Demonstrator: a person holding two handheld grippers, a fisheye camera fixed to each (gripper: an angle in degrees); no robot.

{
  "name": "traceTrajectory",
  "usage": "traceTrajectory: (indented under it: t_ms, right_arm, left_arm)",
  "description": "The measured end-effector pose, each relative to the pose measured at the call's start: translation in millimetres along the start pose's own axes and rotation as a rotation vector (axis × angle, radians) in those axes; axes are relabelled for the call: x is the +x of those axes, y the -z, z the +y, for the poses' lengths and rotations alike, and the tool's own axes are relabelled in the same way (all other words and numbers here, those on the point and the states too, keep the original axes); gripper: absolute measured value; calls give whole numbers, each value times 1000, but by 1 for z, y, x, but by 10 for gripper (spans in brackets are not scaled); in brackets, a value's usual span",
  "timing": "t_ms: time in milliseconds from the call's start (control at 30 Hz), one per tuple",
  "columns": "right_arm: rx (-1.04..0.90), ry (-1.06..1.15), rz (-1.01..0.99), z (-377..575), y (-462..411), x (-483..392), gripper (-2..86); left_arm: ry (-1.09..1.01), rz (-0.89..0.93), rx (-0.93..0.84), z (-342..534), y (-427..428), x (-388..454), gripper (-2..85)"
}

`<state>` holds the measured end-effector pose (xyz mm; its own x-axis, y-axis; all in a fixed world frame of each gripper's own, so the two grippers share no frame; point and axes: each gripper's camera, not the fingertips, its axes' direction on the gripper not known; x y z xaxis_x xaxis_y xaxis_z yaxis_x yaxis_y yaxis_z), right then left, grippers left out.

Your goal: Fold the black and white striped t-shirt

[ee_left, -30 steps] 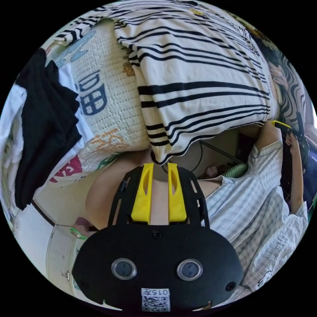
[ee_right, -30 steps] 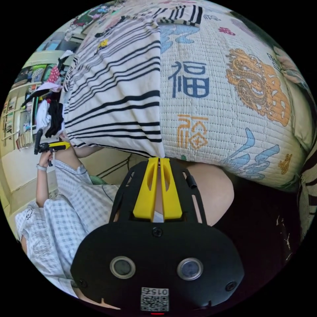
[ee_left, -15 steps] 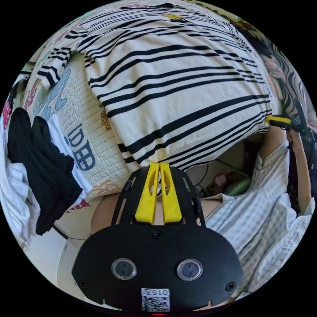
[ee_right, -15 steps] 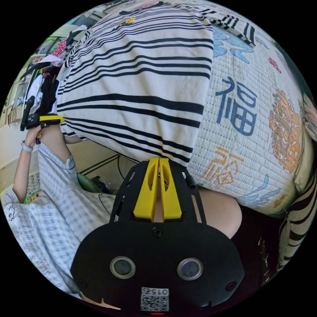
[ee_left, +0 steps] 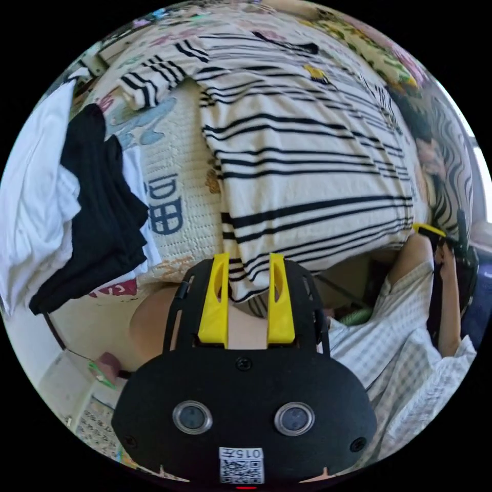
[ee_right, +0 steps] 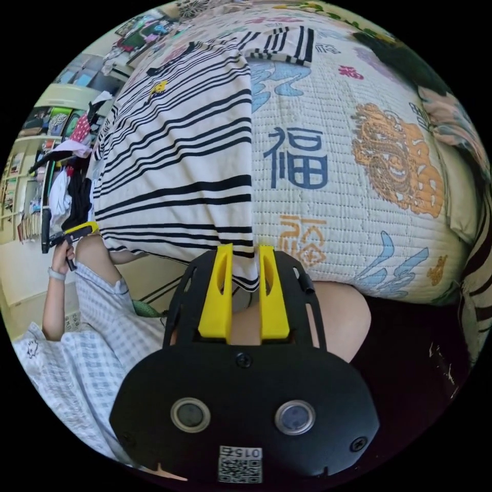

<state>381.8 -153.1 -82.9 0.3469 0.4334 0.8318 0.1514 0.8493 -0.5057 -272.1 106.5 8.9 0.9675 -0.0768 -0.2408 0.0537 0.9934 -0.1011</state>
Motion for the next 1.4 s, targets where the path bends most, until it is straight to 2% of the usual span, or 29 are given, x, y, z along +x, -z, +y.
traceTrajectory:
  t_ms: [233,367,533,767,967,1233,1400]
  right_arm:
    - [-43,22,165,-5,-15,-43,79]
    - [-77,83,148,-2,-22,-64,11]
    - [-109,101,149,1,-22,-79,-8]
    - [-147,114,211,-2,-30,-109,-2]
    - [-152,106,261,5,-30,-127,38]
    - [61,48,228,27,12,-141,19]
    - [227,132,246,18,30,-198,-2]
  left_arm:
    - [-33,-117,10,-4,-26,24,93]
    - [-99,-90,-24,-1,-35,31,42]
    - [-107,-53,-14,2,-42,29,15]
    - [-119,-91,-43,-13,-70,43,23]
    - [-104,-46,-68,-16,-86,45,68]
    - [-86,-120,175,-23,-71,75,75]
    - [-144,-168,203,-57,-89,123,64]
